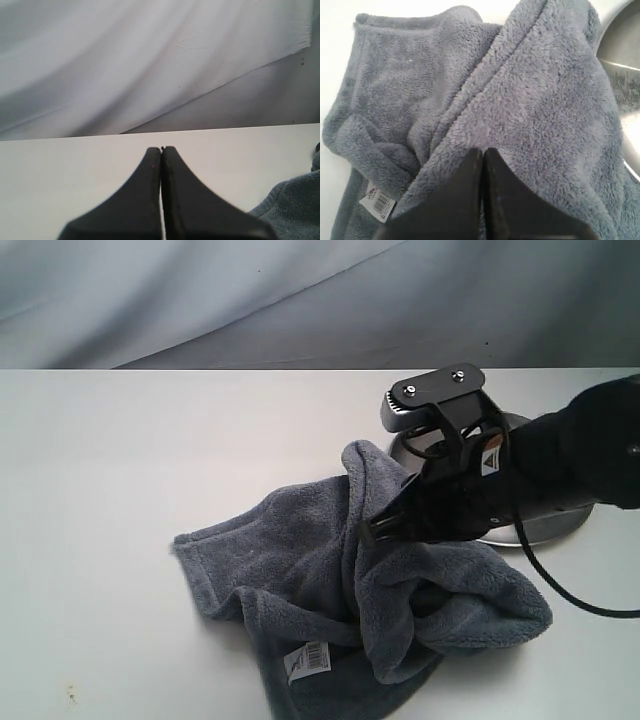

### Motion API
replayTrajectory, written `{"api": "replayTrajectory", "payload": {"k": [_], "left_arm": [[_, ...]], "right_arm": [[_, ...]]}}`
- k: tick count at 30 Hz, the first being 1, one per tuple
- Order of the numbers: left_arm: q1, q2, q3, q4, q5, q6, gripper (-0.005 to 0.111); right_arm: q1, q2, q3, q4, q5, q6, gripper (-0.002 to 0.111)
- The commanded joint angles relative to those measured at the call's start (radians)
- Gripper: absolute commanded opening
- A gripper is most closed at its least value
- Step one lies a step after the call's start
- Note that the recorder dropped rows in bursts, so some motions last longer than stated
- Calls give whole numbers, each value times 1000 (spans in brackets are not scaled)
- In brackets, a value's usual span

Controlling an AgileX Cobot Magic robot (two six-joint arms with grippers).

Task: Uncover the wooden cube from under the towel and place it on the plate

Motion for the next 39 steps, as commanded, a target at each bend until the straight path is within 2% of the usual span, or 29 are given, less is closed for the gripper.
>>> {"api": "replayTrajectory", "payload": {"k": [1, 3, 8, 13, 15, 16, 18, 20, 21, 29, 31, 33, 39], "left_arm": [[2, -4, 4, -2, -13, -3, 0], [2, -4, 4, -2, -13, -3, 0], [2, -4, 4, -2, -13, -3, 0], [2, -4, 4, -2, -13, -3, 0], [2, -4, 4, -2, -13, -3, 0], [2, -4, 4, -2, -13, -3, 0], [2, -4, 4, -2, -13, -3, 0], [2, -4, 4, -2, -13, -3, 0], [2, -4, 4, -2, -13, -3, 0], [2, -4, 4, -2, -13, -3, 0], [2, -4, 4, -2, -13, -3, 0], [2, -4, 4, -2, -13, -3, 0], [2, -4, 4, -2, -13, -3, 0]], "right_arm": [[-9, -6, 3, -134, -16, 101, 0], [-9, -6, 3, -219, 16, 182, 0], [-9, -6, 3, -342, 145, 226, 0], [-9, -6, 3, -297, 121, 219, 0], [-9, -6, 3, -296, 138, 215, 14], [-9, -6, 3, -296, 141, 215, 28], [-9, -6, 1, -296, 150, 215, 45], [-9, -6, 1, -296, 169, 211, 59], [-9, -6, 1, -296, 176, 211, 62], [-9, -64, -15, -230, 151, 211, 64], [-9, -63, -15, -156, 112, 209, 64], [-7, -53, -14, -80, 61, 121, 64], [-7, 70, -14, -136, 49, 103, 63]]}}
